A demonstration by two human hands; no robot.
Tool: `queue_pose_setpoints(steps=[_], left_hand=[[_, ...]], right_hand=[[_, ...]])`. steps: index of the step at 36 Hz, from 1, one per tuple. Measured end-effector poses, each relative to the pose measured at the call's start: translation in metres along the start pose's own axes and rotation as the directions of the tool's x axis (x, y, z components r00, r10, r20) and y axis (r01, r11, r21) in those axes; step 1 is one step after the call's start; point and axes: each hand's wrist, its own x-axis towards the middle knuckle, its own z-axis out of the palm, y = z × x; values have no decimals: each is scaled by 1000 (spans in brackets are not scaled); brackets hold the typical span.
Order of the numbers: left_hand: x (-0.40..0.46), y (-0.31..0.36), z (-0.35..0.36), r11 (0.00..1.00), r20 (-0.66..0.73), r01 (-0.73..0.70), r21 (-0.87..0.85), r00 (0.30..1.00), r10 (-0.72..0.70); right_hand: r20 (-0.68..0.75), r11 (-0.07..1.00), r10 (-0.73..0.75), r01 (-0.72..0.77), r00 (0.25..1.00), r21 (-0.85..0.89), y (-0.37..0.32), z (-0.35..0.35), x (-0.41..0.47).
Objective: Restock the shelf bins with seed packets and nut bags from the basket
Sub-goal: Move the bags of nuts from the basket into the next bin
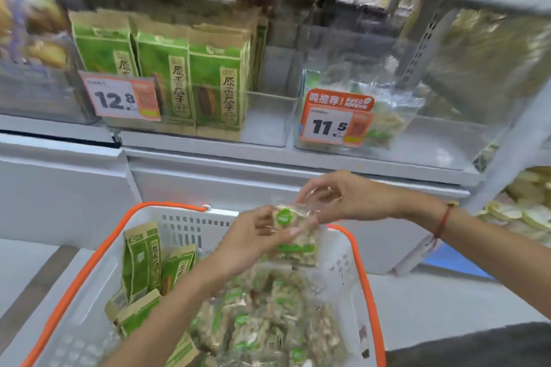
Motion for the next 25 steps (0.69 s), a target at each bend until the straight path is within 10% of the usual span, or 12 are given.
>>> queue_pose_setpoints(steps=[6,11,25], left_hand=[[48,79,11,941,-48,-337,15,940,337],[92,156,31,848,5,-528,51,849,529],[168,198,44,775,100,-563,285,822,561]], right_hand=[[-367,985,-172,167,914,-47,-18,-60,-51],[-639,937,-311,338,703,-84,-20,-108,-80],[-750,933,-352,151,561,-325,13,-162,-57]])
